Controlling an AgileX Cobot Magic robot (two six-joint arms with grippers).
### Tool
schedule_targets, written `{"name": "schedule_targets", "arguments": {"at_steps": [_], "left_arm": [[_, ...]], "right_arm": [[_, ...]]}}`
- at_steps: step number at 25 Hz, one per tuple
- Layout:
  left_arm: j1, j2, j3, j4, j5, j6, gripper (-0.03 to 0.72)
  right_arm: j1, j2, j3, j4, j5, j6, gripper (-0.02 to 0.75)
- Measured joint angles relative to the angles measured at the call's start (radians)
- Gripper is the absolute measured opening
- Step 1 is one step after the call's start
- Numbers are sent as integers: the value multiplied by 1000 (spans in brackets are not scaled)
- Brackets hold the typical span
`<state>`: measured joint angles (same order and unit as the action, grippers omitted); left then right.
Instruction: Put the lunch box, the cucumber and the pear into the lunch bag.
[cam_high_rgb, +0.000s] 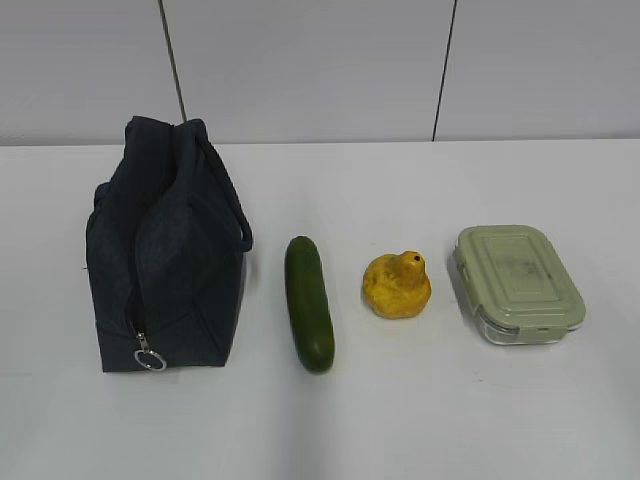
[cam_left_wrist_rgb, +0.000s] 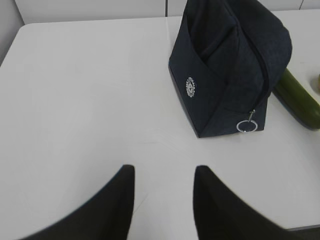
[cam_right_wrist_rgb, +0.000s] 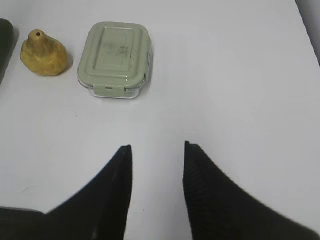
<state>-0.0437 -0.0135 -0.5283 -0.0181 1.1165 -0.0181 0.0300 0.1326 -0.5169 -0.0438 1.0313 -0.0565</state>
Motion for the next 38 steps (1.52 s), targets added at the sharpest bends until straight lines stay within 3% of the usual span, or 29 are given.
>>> {"name": "schedule_targets", "arguments": {"at_steps": [11, 23, 28, 38], "left_arm": [[0, 0, 0, 0, 0, 0, 239], [0, 0, 0, 0, 0, 0, 239], [0, 0, 0, 0, 0, 0, 239], [0, 0, 0, 0, 0, 0, 239]], "right_arm": [[0, 402, -135, 0, -178, 37, 285], [0, 853, -421, -3, -217, 31, 288], [0, 985, -513, -3, -246, 31, 339], [0, 1239, -666, -3, -217, 29, 351]]}}
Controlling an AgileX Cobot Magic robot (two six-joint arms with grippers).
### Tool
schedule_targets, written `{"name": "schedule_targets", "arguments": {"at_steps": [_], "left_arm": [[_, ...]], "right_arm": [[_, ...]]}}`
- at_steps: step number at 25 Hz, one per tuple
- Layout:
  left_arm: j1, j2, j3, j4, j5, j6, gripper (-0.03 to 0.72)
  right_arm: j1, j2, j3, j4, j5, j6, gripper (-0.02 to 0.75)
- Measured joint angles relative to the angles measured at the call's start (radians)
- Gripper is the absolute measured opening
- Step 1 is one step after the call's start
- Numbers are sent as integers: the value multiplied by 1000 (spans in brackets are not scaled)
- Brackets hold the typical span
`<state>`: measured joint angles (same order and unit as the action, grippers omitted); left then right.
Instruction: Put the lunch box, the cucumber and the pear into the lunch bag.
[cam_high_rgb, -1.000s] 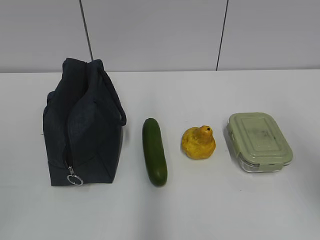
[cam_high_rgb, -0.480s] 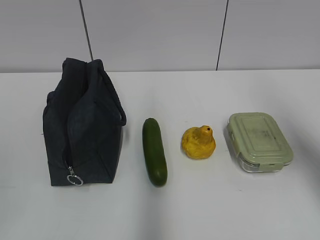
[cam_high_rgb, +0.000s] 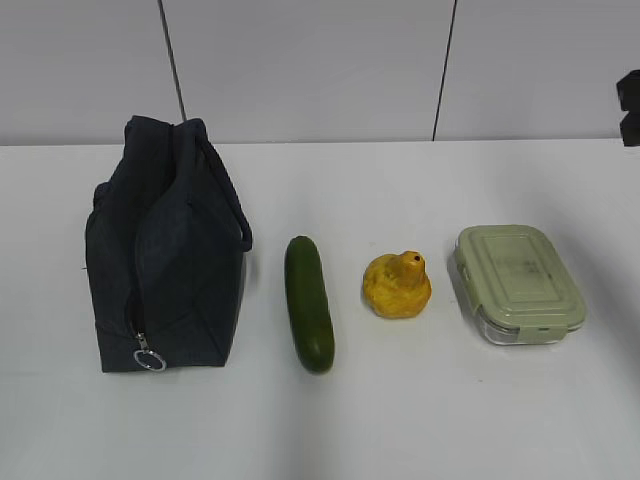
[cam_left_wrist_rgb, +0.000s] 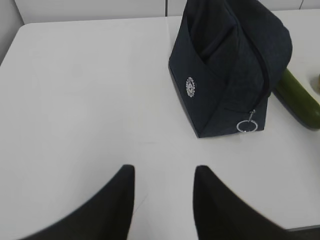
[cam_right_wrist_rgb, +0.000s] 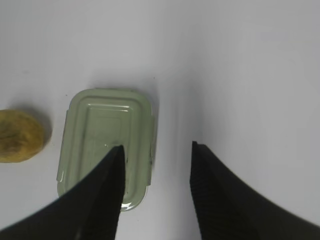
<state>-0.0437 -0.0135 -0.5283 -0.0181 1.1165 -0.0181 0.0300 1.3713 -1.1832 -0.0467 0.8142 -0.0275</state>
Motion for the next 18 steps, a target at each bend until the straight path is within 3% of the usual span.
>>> {"name": "schedule_targets", "arguments": {"at_steps": [6, 10, 18], "left_arm": [[0, 0, 0, 0, 0, 0, 239], [0, 0, 0, 0, 0, 0, 239], [0, 0, 0, 0, 0, 0, 239]], "right_arm": [[0, 143, -109, 20, 116, -2, 351], [-24, 195, -172, 96, 167, -30, 351], [-227, 252, -190, 371, 210, -238, 351]]}}
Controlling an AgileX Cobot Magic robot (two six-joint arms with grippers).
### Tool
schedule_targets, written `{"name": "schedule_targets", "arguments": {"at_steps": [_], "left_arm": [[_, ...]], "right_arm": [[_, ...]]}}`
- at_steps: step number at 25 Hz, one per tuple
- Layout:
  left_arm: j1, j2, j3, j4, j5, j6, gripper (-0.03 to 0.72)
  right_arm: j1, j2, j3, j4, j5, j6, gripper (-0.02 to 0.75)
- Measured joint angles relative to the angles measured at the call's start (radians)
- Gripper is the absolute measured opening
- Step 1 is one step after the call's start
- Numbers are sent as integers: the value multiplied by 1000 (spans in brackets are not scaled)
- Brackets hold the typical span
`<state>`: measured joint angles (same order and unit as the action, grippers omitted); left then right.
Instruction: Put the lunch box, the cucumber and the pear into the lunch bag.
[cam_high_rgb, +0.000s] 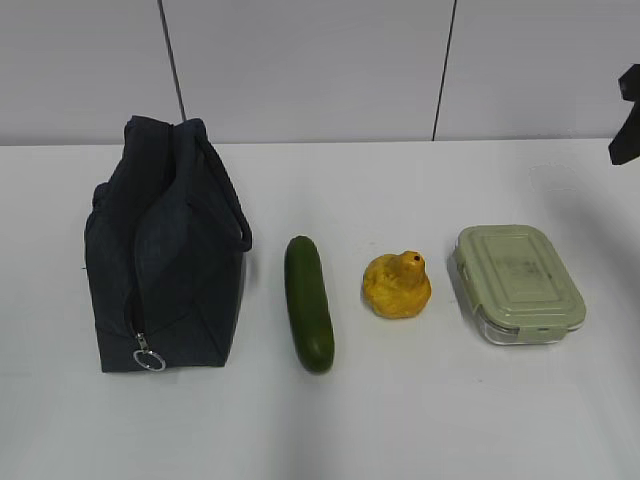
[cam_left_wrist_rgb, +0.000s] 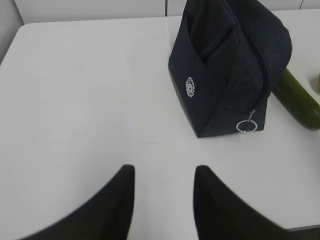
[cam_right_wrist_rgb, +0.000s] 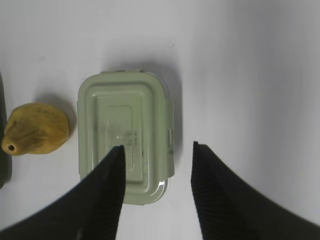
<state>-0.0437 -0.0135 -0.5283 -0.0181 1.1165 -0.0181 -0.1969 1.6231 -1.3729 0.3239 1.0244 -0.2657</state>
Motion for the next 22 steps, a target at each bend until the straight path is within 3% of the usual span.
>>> {"name": "schedule_targets", "arguments": {"at_steps": [9, 22], "left_arm": [[0, 0, 0, 0, 0, 0, 239], [0, 0, 0, 0, 0, 0, 239]], "right_arm": [[-118, 169, -4, 319, 125, -262, 351], [-124, 290, -128, 257, 138, -302, 419]]}}
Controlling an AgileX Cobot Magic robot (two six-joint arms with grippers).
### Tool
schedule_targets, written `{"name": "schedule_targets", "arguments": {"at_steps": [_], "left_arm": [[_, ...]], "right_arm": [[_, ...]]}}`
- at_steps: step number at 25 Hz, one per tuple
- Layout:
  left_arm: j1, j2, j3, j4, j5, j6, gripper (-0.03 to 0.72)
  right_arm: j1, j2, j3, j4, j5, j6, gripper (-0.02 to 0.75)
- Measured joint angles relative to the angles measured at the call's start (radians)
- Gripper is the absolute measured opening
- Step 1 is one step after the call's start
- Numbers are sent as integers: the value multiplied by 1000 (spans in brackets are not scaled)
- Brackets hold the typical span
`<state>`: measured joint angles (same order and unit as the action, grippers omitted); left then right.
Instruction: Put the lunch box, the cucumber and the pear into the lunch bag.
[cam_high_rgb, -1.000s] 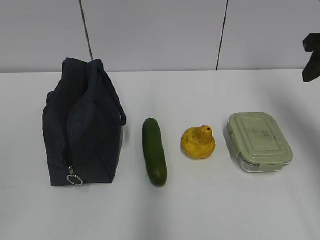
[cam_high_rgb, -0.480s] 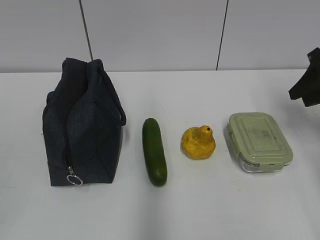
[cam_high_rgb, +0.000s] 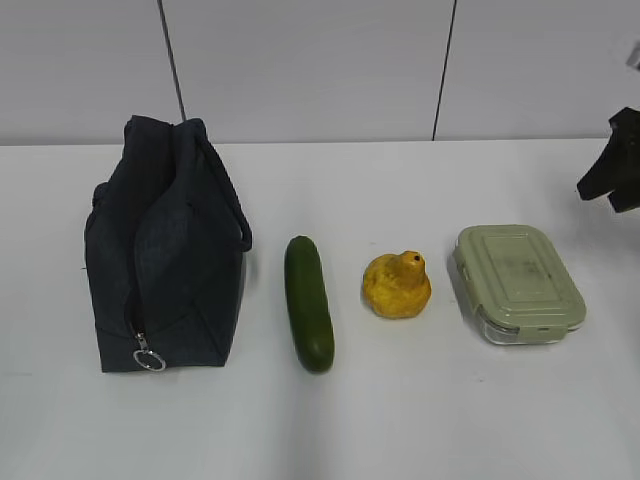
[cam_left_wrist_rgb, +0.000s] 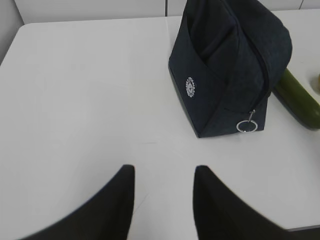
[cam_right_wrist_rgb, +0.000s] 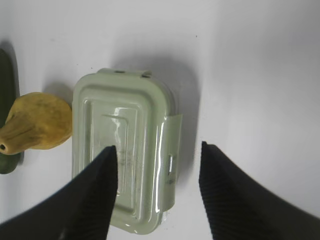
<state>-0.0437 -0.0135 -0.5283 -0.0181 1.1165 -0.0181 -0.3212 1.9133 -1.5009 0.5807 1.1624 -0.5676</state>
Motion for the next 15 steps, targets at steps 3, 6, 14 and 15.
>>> {"name": "schedule_targets", "arguments": {"at_steps": [3, 6, 14, 15], "left_arm": [[0, 0, 0, 0, 0, 0, 239], [0, 0, 0, 0, 0, 0, 239], [0, 0, 0, 0, 0, 0, 239], [0, 0, 0, 0, 0, 0, 239]], "right_arm": [[0, 0, -39, -24, -4, 0, 419], [0, 0, -68, -31, -30, -2, 419], [-2, 27, -101, -46, -4, -8, 420], [-3, 29, -101, -69, 8, -8, 420]]}}
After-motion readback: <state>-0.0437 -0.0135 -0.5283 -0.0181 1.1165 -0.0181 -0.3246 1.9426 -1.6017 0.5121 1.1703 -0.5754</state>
